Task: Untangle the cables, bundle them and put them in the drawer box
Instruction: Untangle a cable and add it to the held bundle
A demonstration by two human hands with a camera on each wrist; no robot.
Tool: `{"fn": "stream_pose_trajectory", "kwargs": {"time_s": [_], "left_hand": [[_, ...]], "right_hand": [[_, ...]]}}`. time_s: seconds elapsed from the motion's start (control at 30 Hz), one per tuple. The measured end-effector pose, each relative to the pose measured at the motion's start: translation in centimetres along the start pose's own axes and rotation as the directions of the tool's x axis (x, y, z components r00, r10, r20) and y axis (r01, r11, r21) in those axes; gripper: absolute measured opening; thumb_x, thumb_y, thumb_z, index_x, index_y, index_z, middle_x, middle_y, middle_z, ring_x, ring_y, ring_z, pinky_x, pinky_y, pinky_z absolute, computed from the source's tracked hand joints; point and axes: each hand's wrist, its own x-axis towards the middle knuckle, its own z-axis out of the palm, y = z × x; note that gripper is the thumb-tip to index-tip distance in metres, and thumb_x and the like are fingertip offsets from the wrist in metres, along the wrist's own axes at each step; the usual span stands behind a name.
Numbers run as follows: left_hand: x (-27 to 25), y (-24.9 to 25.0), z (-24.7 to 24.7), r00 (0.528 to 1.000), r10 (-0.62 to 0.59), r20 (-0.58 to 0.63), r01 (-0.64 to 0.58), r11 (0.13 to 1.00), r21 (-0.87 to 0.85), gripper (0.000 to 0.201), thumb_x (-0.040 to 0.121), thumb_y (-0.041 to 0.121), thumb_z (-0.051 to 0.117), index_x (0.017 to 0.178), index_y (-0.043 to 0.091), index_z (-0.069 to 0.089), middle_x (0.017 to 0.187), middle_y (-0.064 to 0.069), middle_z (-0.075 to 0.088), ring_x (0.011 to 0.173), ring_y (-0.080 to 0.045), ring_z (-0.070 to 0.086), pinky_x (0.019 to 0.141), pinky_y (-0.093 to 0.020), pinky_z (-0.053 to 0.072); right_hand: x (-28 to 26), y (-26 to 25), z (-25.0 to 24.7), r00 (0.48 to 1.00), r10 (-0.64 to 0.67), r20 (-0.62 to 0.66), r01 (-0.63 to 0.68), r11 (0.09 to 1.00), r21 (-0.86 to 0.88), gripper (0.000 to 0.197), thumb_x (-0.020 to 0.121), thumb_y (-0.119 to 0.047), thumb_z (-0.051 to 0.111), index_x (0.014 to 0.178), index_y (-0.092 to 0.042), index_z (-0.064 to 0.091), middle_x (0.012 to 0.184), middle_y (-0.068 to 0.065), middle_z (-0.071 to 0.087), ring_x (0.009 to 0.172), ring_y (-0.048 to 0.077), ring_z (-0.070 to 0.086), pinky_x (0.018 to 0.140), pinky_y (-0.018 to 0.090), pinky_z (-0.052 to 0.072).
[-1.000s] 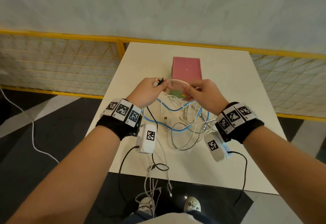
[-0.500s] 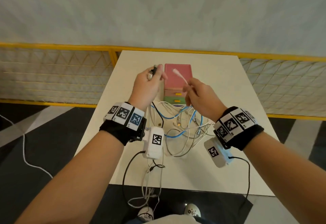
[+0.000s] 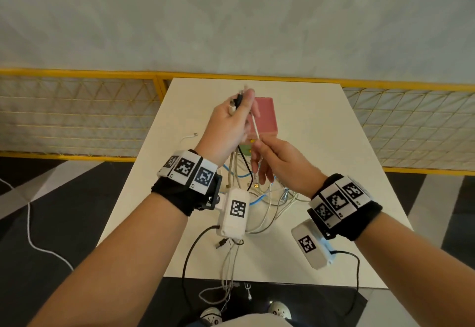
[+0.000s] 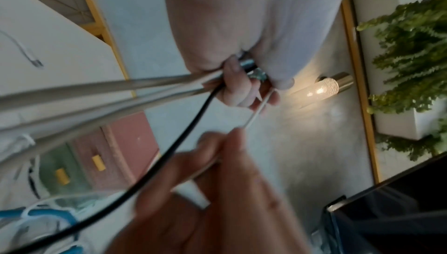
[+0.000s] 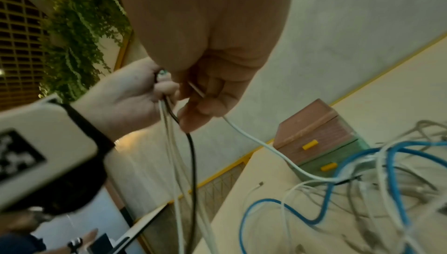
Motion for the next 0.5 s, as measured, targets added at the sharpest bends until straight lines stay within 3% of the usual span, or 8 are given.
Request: {"fn": "stream_pose_trajectory", "kwargs": {"time_s": [0.07, 0.2, 0.23, 0.3, 0.37, 0.4, 0.47, 0.5], "left_hand": [[0.7, 0.7, -0.5, 0.994, 0.026, -0.103, -0.036, 0.995, -0.093, 0.040, 0.103, 0.038, 0.041, 0.071, 0.015, 0.051, 0.061, -0.003, 0.052, 0.045, -0.009, 0.035, 0.041, -0.020, 0.027], [1.5, 3.0, -1.5, 0.977, 0.034, -0.211, -0.106, 0.935, -0.338, 0.044, 0.103, 0.039, 0.038, 0.064, 0.018, 0.044, 0.048, 0.007, 0.031, 0.046, -0.010, 0.037, 0.057, -0.027, 0.045], [1.4, 3.5, -1.6, 0.979, 0.010, -0.203, -0.093, 0.910, -0.404, 0.045, 0.103, 0.039, 0.038, 0.064, 0.019, 0.042, 0.050, 0.006, 0.025, 0.044, -0.010, 0.032, 0.053, -0.025, 0.044], [1.0, 4.2, -1.9, 0.987, -0.008, -0.158, -0.060, 0.906, -0.419, 0.045, 0.103, 0.041, 0.037, 0.064, 0.020, 0.038, 0.053, 0.006, 0.018, 0.042, -0.008, 0.020, 0.037, -0.018, 0.026], [0.5, 4.3, -2.0, 0.996, 0.027, -0.083, -0.055, 0.931, -0.360, 0.043, 0.102, 0.038, 0.043, 0.064, 0.021, 0.031, 0.051, 0.008, 0.017, 0.039, -0.006, 0.015, 0.035, -0.016, 0.015], [0.3, 4.2, -2.0, 0.998, 0.035, -0.051, -0.050, 0.946, -0.320, 0.043, 0.100, 0.034, 0.049, 0.064, 0.021, 0.031, 0.048, 0.009, 0.017, 0.037, -0.006, 0.015, 0.036, -0.016, 0.014], [-0.2, 4.0, -1.7, 0.999, 0.032, -0.015, -0.034, 0.980, -0.197, 0.030, 0.096, 0.025, 0.058, 0.068, 0.020, 0.050, 0.044, 0.011, 0.021, 0.035, -0.006, 0.016, 0.036, -0.016, 0.015], [-0.4, 4.0, -1.5, 1.000, 0.028, 0.007, -0.027, 0.993, -0.113, 0.018, 0.096, 0.023, 0.059, 0.079, 0.019, 0.061, 0.043, 0.011, 0.024, 0.036, -0.007, 0.017, 0.036, -0.016, 0.015]], "right_hand": [[-0.4, 1.2, -0.2, 0.996, 0.050, 0.076, -0.049, 0.999, -0.005, 0.028, 0.103, -0.021, 0.030, 0.081, -0.010, 0.045, 0.069, 0.007, 0.054, 0.058, 0.030, 0.064, 0.048, 0.034, 0.046], [-0.8, 4.4, -0.9, 0.982, 0.146, 0.120, -0.148, 0.989, 0.010, 0.031, 0.103, -0.021, 0.030, 0.078, -0.011, 0.045, 0.073, 0.000, 0.049, 0.088, 0.023, 0.068, 0.074, 0.036, 0.057], [-0.7, 5.2, -1.2, 0.980, 0.161, 0.114, -0.161, 0.987, -0.012, 0.030, 0.103, -0.021, 0.031, 0.078, -0.012, 0.046, 0.075, 0.000, 0.050, 0.091, 0.022, 0.066, 0.083, 0.038, 0.056], [-0.4, 6.1, -2.1, 0.981, 0.165, 0.103, -0.156, 0.984, -0.091, 0.029, 0.102, -0.025, 0.034, 0.080, -0.015, 0.051, 0.079, 0.001, 0.052, 0.086, 0.019, 0.059, 0.092, 0.044, 0.052], [0.1, 6.2, -3.0, 0.986, 0.146, 0.082, -0.123, 0.963, -0.238, 0.031, 0.101, -0.032, 0.038, 0.081, -0.016, 0.055, 0.077, -0.001, 0.055, 0.076, 0.012, 0.053, 0.085, 0.044, 0.048], [0.4, 5.8, -3.4, 0.988, 0.141, 0.064, -0.114, 0.941, -0.318, 0.032, 0.100, -0.033, 0.040, 0.081, -0.015, 0.057, 0.074, -0.003, 0.055, 0.070, 0.006, 0.050, 0.076, 0.037, 0.047], [1.3, 4.7, -4.1, 0.993, 0.120, 0.018, -0.104, 0.913, -0.394, 0.031, 0.098, -0.032, 0.045, 0.081, -0.012, 0.060, 0.068, -0.002, 0.054, 0.058, 0.001, 0.044, 0.064, 0.026, 0.038], [1.7, 4.0, -4.4, 0.996, 0.091, 0.000, -0.083, 0.908, -0.411, 0.029, 0.097, -0.032, 0.048, 0.081, -0.013, 0.063, 0.070, 0.003, 0.057, 0.058, 0.003, 0.046, 0.062, 0.026, 0.038]]}}
